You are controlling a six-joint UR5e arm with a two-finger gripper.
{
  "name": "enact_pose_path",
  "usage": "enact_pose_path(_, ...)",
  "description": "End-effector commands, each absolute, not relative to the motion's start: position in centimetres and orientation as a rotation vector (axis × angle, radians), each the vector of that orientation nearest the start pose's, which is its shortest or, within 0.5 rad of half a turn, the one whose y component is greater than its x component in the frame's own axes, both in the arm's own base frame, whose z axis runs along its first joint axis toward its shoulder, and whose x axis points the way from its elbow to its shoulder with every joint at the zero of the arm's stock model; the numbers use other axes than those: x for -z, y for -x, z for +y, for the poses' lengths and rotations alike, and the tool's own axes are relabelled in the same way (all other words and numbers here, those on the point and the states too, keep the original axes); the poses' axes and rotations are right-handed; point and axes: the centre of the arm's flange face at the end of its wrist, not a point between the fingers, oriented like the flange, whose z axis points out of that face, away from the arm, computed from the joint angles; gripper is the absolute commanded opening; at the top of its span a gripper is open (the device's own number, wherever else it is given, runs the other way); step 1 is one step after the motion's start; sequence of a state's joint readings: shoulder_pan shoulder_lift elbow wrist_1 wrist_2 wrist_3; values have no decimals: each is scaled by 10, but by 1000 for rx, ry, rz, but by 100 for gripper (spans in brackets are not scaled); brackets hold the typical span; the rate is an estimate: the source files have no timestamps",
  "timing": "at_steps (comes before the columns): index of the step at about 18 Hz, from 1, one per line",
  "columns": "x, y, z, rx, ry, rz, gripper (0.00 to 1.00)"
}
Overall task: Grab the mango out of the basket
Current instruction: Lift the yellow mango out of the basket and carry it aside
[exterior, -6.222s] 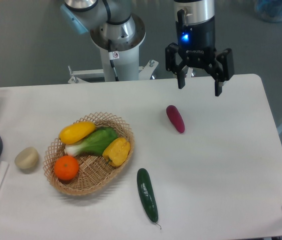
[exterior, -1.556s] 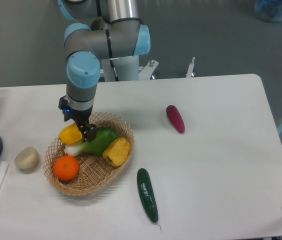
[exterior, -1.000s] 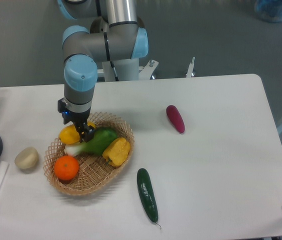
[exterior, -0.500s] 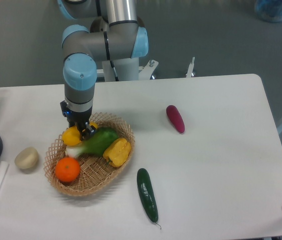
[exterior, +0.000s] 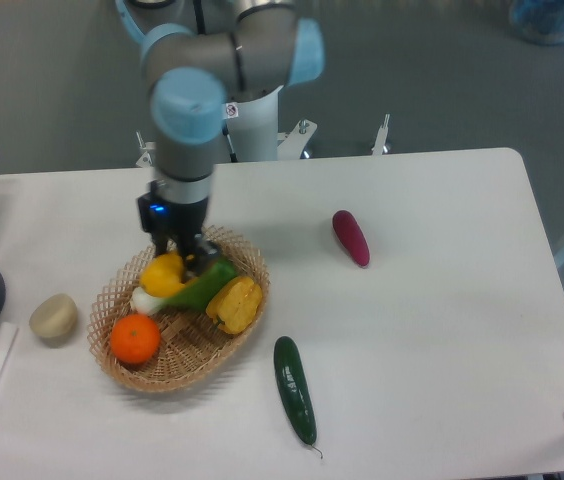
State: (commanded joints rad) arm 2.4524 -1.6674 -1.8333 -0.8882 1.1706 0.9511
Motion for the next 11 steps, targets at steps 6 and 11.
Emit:
enact_pose_path(6, -455, 388, 431, -75, 2451, 1, 37)
enact_pose_path(11, -466, 429, 426, -118, 2419, -13, 37)
